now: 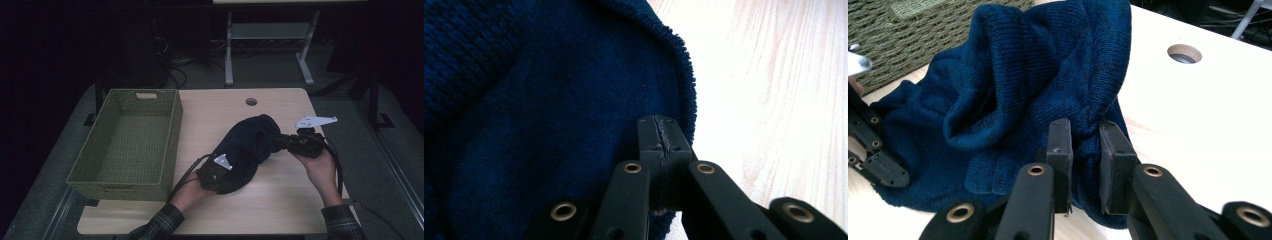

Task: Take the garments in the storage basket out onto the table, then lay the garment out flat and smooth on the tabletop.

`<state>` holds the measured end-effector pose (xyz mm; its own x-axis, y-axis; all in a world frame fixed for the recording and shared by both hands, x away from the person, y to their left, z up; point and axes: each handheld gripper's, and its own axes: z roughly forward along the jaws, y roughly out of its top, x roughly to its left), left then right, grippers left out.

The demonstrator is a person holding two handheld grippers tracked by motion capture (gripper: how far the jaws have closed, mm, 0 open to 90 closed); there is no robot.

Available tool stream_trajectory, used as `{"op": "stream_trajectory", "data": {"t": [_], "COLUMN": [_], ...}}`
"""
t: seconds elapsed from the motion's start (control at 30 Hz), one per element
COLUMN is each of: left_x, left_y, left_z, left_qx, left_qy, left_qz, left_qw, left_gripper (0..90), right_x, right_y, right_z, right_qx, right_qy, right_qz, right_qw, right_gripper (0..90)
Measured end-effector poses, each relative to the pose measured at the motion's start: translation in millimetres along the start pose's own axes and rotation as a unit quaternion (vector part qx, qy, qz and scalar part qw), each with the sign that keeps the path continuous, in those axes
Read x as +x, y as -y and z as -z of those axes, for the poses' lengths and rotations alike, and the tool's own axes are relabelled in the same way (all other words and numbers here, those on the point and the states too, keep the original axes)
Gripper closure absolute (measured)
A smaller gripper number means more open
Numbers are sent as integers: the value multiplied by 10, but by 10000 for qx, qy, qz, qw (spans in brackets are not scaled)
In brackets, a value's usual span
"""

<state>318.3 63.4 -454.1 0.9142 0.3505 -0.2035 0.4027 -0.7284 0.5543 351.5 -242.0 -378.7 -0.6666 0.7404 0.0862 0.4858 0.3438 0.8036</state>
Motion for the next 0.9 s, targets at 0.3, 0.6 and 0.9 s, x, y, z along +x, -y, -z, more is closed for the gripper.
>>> {"op": "stream_trajectory", "data": {"t": [0.3, 0.6, 0.9], "left_x": [-22, -3, 4], "left_y": [-20, -20, -25], "left_z": [-3, -1, 3], "left_qx": [67, 80, 106], "left_qy": [-69, -6, -21], "left_qz": [-47, -42, -83], "left_qw": [9999, 10000, 9999], "left_gripper": [900, 900, 900], "right_x": [-118, -213, -295], "right_y": [-203, -391, -610], "right_z": [-70, -177, -374], "right_qx": [-27, -38, 40], "right_qy": [58, 176, 270], "right_qz": [-18, 45, 85], "right_qw": [10000, 9998, 9996], "right_gripper": [781, 781, 783]}}
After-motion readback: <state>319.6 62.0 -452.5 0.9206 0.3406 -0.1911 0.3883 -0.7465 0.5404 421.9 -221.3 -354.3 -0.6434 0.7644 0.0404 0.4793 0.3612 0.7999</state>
